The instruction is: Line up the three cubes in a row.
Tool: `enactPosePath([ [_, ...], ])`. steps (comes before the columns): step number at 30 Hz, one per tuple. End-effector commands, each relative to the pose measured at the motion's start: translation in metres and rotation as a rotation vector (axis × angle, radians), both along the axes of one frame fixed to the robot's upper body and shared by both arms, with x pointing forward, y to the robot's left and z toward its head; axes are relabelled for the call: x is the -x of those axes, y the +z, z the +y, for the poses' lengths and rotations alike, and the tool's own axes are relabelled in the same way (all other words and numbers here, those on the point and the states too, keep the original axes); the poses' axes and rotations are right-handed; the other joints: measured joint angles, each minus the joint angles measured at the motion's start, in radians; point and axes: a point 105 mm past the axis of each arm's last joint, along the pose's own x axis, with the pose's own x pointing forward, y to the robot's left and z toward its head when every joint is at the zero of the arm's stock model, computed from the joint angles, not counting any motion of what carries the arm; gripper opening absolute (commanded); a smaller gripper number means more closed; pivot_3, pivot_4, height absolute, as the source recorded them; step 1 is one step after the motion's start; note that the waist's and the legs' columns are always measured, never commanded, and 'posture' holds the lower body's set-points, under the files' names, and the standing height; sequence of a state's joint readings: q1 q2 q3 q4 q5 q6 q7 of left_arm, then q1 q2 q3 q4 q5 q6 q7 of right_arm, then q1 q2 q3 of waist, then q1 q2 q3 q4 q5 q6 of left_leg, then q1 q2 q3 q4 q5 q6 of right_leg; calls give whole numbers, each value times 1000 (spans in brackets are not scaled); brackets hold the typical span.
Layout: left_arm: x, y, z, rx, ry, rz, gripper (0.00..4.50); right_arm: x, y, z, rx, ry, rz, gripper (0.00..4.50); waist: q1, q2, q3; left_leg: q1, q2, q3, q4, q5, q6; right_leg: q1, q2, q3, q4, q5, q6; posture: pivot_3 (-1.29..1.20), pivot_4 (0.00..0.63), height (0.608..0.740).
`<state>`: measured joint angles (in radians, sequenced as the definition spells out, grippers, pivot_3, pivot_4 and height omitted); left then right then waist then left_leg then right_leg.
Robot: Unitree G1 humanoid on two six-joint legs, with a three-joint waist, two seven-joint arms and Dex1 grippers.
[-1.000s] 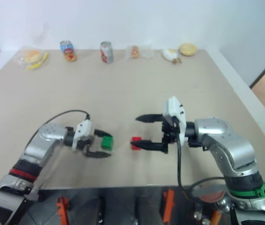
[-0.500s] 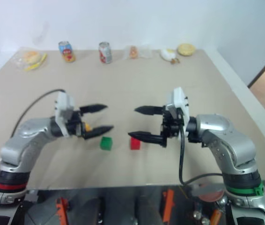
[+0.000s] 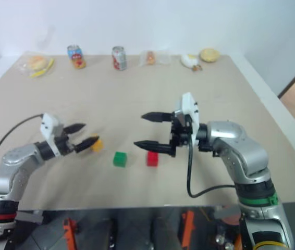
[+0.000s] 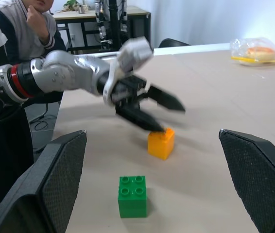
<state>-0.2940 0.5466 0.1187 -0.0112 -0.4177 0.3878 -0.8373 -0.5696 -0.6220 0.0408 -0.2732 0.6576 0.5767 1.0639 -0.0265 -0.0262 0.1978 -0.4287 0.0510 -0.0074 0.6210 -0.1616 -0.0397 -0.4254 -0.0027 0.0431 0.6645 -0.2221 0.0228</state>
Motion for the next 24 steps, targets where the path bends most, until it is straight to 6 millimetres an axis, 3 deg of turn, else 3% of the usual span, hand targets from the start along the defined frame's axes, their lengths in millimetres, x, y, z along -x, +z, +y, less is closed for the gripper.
enactPosePath([
  [1,-1,-9,-3,-37,-23,-9,4485,2,10,4,-7,17,-50,4500,0,0,0,0,0,0,0,0,0,0,0,0,0,0,0,0,150,740],
  [8,-11,-21,-5,-75,-4,6,4485,3,10,5,-14,8,-52,4500,1,0,0,0,0,0,0,0,0,0,0,0,0,0,0,0,150,740],
  [9,-11,-21,-4,-76,-3,3,3926,3,10,5,-14,7,-51,4500,1,0,0,0,0,0,0,0,0,0,0,0,0,0,0,0,150,740],
  [17,-7,-16,-6,-107,-73,-51,1330,10,8,4,-5,37,-36,4500,1,0,0,0,0,1,0,0,0,0,0,1,0,1,1,0,150,740],
  [24,23,-6,12,-182,-353,-57,1341,19,3,-3,51,116,-5,4500,0,0,0,0,1,1,-1,0,0,-1,0,1,0,0,-1,0,150,740],
])
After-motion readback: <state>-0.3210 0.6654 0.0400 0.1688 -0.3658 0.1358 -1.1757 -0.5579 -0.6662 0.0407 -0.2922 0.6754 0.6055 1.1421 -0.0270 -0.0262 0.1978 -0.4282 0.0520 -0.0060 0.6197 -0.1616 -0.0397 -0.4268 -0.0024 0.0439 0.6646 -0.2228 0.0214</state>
